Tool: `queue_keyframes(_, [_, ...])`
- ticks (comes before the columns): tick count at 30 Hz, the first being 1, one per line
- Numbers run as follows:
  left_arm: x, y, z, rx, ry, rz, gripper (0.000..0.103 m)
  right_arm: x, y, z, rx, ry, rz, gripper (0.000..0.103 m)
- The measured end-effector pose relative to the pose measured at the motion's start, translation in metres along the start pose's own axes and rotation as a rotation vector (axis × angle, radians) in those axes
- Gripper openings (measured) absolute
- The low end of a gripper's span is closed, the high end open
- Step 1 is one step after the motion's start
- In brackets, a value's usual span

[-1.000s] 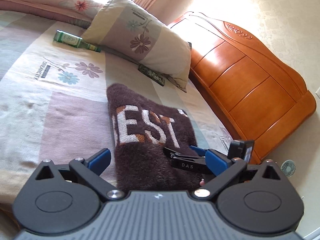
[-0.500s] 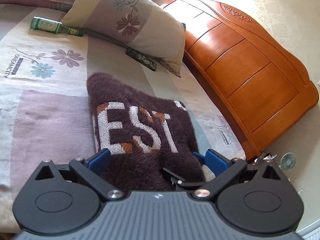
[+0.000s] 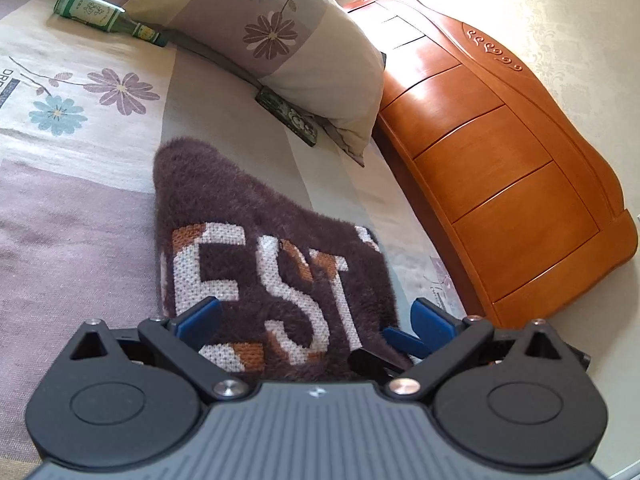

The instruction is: Fold clothes

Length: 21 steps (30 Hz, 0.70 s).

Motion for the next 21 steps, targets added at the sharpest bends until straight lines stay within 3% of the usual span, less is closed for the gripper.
queue_keyframes(2, [-0.007, -0.004, -0.010, 0.027, -0.009, -0.012, 0.100, -0.008, 0.014, -0.014, -0.041, -0.072, -0.012, 0.103])
queue_keyframes(7, [-0.001, -0.036, -0.030, 0.088, -0.043, 0.045, 0.100, -0.012, 0.020, -0.078, -0.024, -0.323, 0.044, 0.103])
queue_keyframes(12, [0.018, -0.067, -0.006, 0.033, 0.032, 0.119, 0.100, 0.006, 0.011, -0.113, -0.146, -0.539, 0.134, 0.103])
queue_keyframes(16, [0.012, -0.061, -0.003, 0.037, 0.042, 0.092, 0.100, 0.015, 0.002, -0.117, -0.249, -0.609, 0.181, 0.103])
queue_keyframes(21, [-0.004, -0.039, 0.008, -0.029, 0.028, 0.039, 0.100, 0.020, -0.015, -0.115, -0.339, -0.659, 0.256, 0.103])
Point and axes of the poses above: each gripper's, at about its wrist camera, not at the fingertips, and y roughly against the way its jaws point, z to its left, x to its underside, the point moved 9 cm from there along -y, roughly the way its jaws point, and after that the axes turned 15 degrees about x, right-handed, at the moved point
